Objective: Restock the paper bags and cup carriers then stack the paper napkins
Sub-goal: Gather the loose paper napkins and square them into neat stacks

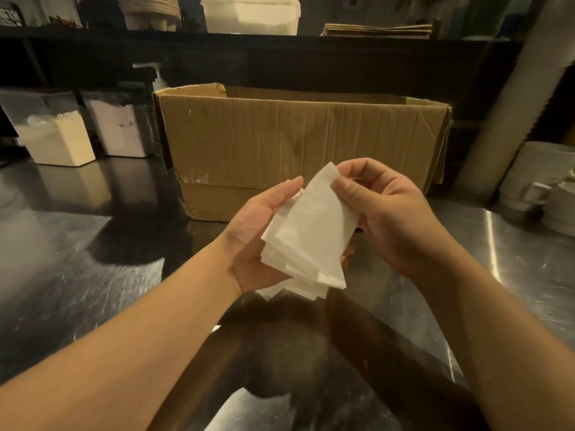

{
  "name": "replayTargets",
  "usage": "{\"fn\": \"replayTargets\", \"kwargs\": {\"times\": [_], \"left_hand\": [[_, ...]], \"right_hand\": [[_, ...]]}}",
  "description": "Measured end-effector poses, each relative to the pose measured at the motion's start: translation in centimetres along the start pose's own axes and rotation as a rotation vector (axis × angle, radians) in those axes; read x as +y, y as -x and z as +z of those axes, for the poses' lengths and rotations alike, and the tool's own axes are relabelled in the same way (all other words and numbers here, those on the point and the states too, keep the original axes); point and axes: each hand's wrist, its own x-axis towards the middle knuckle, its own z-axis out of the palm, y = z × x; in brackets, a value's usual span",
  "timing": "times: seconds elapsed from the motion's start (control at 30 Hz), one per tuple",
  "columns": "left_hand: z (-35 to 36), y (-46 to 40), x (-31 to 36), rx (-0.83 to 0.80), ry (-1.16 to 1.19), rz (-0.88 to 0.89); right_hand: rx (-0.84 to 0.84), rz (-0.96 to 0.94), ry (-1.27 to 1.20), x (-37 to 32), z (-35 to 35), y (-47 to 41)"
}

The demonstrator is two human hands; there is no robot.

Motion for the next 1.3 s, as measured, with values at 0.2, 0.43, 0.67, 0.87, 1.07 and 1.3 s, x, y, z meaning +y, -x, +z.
{"fn": "replayTargets", "kwargs": {"times": [0.2,0.43,0.67,0.87,1.07,1.3], "left_hand": [[0.7,0.2,-0.2,-0.029,-0.024,0.015],[0.0,0.2,0.1,0.008,0.134,-0.002],[-0.3,0.2,0.5,0.061,0.132,0.010],[-0.3,-0.1,0.0,0.118,0.123,0.041],[-0.6,-0.3,0.1,0.118,0.144,-0.008],[-1.0,-0.4,0.2,0.134,0.152,0.015]], "right_hand": [[0.119,-0.043,0.279,1.6,1.6,0.1],[-0.073,-0.248,0.565,1.5,1.6,0.4],[-0.184,-0.293,0.747,2.0,1.8,0.6],[-0.169,-0.353,0.819,2.6,2.6,0.9],[-0.030,-0.446,0.813,3.1,3.1,1.0],[0.000,-0.510,0.838,3.2,2.5,0.6]]}}
